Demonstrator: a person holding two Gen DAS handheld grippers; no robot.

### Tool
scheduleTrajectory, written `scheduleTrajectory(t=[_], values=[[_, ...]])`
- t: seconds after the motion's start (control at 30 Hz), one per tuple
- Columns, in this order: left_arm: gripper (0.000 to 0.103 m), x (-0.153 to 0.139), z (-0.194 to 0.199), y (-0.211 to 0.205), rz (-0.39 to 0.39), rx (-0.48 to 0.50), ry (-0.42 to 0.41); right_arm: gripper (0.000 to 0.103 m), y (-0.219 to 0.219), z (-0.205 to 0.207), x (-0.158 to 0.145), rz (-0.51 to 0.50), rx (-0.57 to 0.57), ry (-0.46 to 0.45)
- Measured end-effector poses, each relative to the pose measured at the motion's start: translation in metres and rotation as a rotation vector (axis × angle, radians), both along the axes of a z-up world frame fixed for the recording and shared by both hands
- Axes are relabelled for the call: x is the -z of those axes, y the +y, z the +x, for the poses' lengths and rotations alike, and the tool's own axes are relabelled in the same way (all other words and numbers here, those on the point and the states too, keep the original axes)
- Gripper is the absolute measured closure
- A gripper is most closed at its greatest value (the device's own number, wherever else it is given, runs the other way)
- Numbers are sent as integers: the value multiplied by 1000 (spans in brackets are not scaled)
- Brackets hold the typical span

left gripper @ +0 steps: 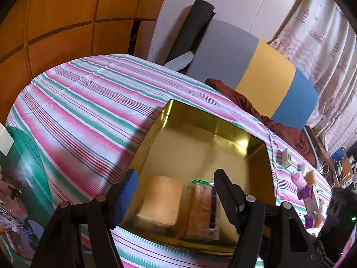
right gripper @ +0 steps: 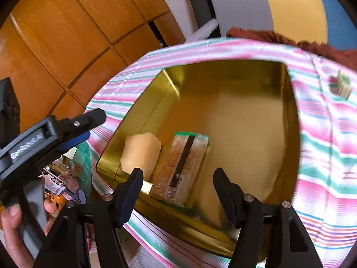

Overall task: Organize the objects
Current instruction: 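Return the right tool to the items and grasp the white foam block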

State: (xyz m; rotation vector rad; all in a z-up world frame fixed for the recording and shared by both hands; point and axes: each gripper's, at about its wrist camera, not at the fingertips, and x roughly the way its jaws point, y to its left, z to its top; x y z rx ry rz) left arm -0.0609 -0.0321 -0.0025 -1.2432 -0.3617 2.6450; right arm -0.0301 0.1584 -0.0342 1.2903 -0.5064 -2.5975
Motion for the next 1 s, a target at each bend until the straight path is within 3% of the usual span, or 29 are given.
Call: scheduleTrajectory(t=[0.2, 0.4, 0.67, 1.0], values=[[31, 7, 5, 19, 55, 59, -21, 35, 14, 23, -26, 89, 27, 93], [31, 12, 17, 53, 33, 150, -11, 35, 39, 50, -39, 146, 69, 128], [31, 9, 37, 90, 26, 293, 27, 35, 90, 79, -32, 177, 157, 91], [31, 9, 74, 139, 57, 485, 46, 31, 195, 127, -13, 320, 325, -23]])
